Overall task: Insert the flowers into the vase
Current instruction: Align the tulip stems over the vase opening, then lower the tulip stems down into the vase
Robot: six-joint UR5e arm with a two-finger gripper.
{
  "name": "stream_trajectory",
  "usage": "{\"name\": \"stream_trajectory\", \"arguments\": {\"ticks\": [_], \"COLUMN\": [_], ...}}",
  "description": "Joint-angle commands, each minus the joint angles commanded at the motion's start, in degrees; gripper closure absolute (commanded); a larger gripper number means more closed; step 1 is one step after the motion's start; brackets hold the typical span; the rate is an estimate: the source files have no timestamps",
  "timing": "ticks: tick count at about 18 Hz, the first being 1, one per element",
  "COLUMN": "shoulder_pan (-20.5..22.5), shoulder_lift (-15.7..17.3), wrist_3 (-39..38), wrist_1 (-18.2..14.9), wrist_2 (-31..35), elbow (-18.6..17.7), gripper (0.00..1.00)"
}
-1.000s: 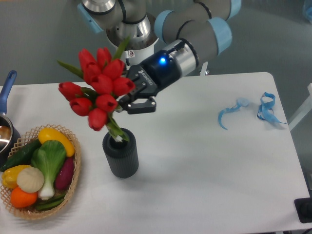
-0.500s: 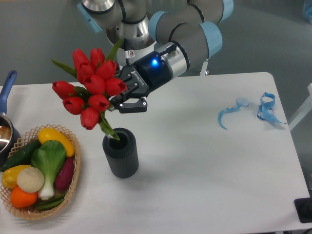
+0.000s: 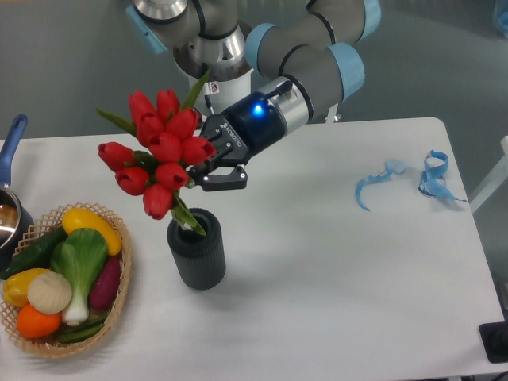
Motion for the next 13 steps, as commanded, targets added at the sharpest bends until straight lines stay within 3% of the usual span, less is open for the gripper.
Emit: {"name": "stream_trajectory", "arguments": {"ticks": [8,13], "shoulder_pan": [0.5,0.8], "shoulder_lift": [-2.1,-3.2], "wrist_3": [0.7,3.2], "wrist_1": [0.2,0.4], "wrist_2": [0.4,4.5], "elbow": [-0.9,-2.7], "gripper": [0.70,0.70]}}
